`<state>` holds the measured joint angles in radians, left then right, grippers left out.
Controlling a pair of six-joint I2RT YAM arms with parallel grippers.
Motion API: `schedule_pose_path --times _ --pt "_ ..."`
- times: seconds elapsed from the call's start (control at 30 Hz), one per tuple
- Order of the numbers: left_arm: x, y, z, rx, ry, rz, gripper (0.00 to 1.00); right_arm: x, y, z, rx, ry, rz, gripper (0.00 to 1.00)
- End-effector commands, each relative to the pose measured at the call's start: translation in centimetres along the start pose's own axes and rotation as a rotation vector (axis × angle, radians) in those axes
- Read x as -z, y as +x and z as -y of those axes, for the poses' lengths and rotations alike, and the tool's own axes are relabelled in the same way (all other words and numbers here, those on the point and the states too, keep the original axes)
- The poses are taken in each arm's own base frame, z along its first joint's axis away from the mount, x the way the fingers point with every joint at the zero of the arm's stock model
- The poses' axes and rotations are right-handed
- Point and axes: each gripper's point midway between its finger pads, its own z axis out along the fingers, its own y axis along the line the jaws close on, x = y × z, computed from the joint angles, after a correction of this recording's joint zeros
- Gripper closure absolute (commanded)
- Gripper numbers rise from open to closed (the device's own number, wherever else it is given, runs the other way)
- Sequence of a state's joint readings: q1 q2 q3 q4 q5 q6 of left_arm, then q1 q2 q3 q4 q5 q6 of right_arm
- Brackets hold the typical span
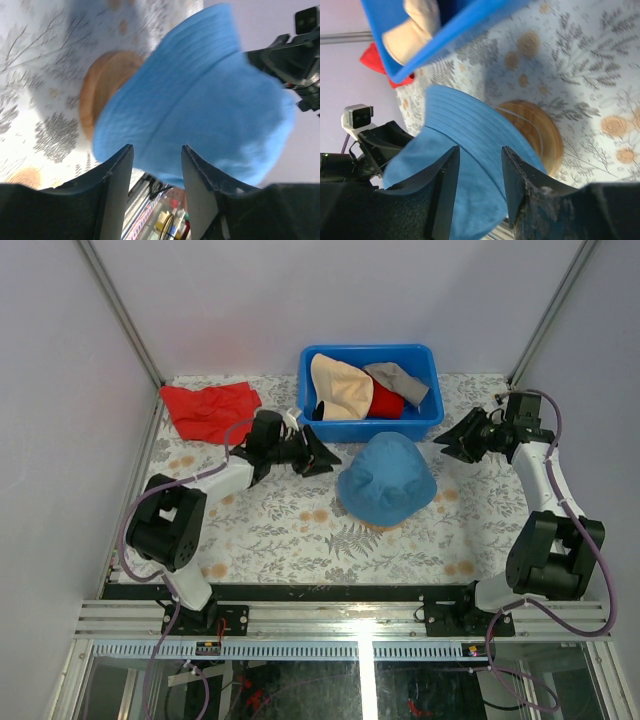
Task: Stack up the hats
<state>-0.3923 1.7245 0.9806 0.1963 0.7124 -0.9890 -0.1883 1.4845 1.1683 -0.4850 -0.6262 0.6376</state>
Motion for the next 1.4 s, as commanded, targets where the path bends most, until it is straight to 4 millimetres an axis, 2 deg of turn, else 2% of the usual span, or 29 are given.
schedule_pose_path --times 0.0,0.03,0.13,0.23,0.37,0.47,0.6,0.77,0.93,1.07,1.17,1.37 --pt "1.2 -3.6 5.0 -0.099 0.021 0.085 0.56 0.9 -2.7 -5.1 0.046 -0.143 0.057 0.55" --pt "1.1 -4.4 6.6 -0.116 0.044 0.095 0.56 0.6 -2.5 -5.5 0.049 -0.151 0.045 0.55" --pt "0.2 -5.9 8.1 -0.125 0.07 0.096 0.55 -1.0 -1.2 -7.4 0.082 -0.164 -0.007 0.55" --pt "-1.3 -6.7 8.3 -0.121 0.072 0.088 0.55 -2.7 -0.3 -8.3 0.089 -0.167 -0.049 0.55" --pt "-3.5 -6.4 8.1 -0.115 0.072 0.05 0.55 -4.4 0.4 -8.4 0.086 -0.165 -0.084 0.56" --pt "-5.2 -5.7 7.2 -0.104 0.058 0.022 0.56 -5.0 0.9 -7.9 0.096 -0.147 -0.105 0.56" --pt "-7.1 -4.6 5.7 -0.084 0.039 -0.014 0.56 -6.4 1.7 -5.8 0.086 -0.1 -0.138 0.56" --pt "-8.4 -2.7 3.5 -0.062 0.007 -0.049 0.56 -7.2 3.1 -3.7 0.078 -0.062 -0.173 0.57" --pt "-8.5 -1.7 2.0 -0.043 -0.008 -0.054 0.57 -7.6 4.1 -2.0 0.077 -0.029 -0.193 0.57" --pt "-8.2 -1.5 1.7 -0.044 -0.016 -0.052 0.57 -7.3 4.1 -2.0 0.096 -0.024 -0.185 0.57" --pt "-7.4 -2.5 1.8 -0.07 -0.047 -0.026 0.57 -6.3 2.8 -3.2 0.136 -0.008 -0.152 0.56" --pt "-3.9 -6.8 3.0 -0.09 -0.07 0.076 0.55 -3.7 -1.8 -6.8 0.243 0.032 -0.009 0.47"
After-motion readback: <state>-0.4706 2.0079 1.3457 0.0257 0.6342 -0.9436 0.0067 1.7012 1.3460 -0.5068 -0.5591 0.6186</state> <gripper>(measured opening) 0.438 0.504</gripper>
